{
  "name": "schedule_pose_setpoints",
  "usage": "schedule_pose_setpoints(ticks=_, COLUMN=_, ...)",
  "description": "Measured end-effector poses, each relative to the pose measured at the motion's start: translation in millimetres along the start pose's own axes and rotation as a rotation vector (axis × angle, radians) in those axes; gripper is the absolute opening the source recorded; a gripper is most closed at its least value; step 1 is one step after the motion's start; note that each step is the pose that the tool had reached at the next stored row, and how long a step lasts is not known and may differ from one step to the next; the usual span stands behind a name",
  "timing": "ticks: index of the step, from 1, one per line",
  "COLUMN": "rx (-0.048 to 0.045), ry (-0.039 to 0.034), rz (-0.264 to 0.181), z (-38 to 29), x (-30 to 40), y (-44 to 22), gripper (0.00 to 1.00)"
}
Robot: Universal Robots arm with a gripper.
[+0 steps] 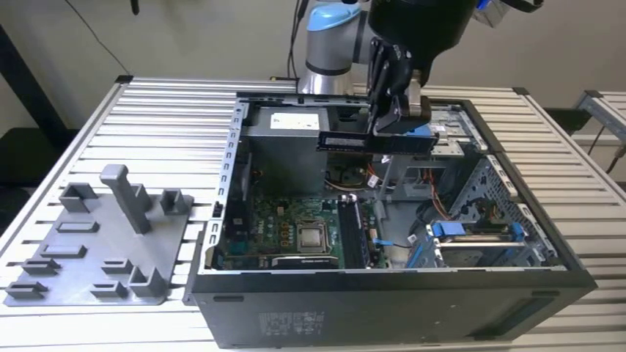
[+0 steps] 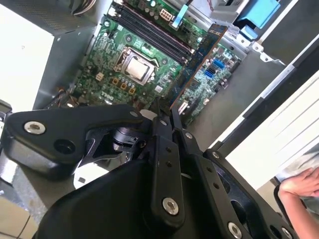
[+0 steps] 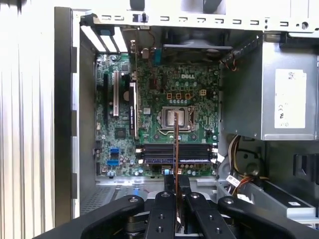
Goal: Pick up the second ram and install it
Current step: 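Pick up the second ram and move it above second insertion slot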
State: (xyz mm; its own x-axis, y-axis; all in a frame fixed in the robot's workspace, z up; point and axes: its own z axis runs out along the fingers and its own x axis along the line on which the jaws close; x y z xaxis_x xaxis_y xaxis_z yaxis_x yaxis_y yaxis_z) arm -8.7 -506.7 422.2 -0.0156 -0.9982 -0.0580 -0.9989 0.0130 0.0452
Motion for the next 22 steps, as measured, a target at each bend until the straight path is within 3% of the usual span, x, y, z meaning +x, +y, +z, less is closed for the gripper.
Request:
schedule_pose_setpoints(ticks=8, rx=0.0015, ry=-0.0036, rz=0.0, z=7.3, x=-10.7, y=0.0, gripper=0.14)
schedule_pose_setpoints(ticks=12, rx=0.0064, ry=-0.0113, rz=-0.001, z=11.1, x=-14.4, y=-0.2, gripper=0.14)
schedule_pose_setpoints(ticks=17, rx=0.014, ry=-0.0295, rz=-0.002, z=14.7, x=-15.1, y=-0.3, gripper=0.14)
schedule_pose_setpoints(ticks=22, rx=0.0208, ry=-0.0296, rz=-0.003, z=17.7, x=-15.0, y=-0.5, gripper=0.14)
